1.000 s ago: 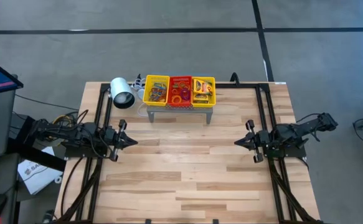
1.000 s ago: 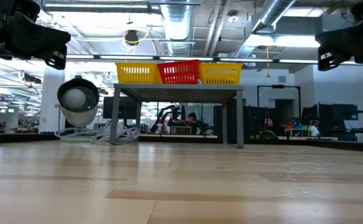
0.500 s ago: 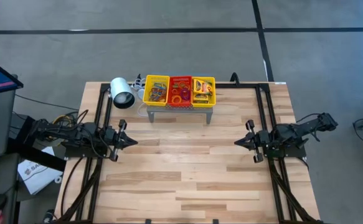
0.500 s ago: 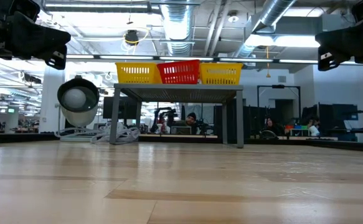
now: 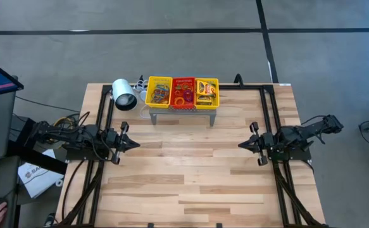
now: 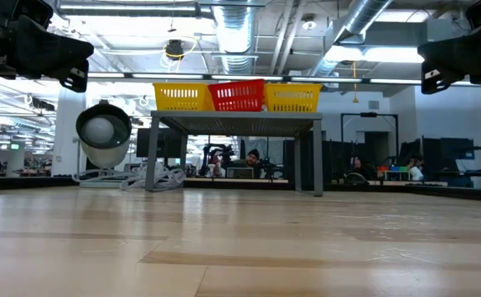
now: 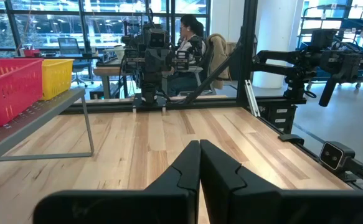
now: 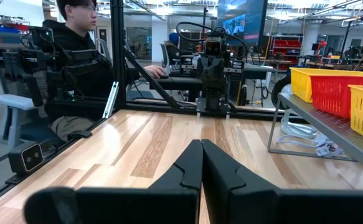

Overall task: Pick & Place Office Desk Supplies
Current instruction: Return to Home Position

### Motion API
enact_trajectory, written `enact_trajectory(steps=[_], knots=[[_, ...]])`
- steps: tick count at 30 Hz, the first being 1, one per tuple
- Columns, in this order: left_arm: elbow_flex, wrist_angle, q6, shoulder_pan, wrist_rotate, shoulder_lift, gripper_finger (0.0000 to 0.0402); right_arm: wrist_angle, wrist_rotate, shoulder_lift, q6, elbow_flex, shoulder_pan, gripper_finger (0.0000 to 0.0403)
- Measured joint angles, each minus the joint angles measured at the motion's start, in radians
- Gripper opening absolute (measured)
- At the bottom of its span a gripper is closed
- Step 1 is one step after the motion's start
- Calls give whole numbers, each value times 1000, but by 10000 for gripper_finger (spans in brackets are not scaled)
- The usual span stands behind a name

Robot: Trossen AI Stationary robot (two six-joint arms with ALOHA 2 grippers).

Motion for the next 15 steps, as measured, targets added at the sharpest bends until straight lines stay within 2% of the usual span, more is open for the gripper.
enact_trajectory(steps=[15], knots=[[0,0,0,0,0,0,2,0,0,0,0,0,0,0]])
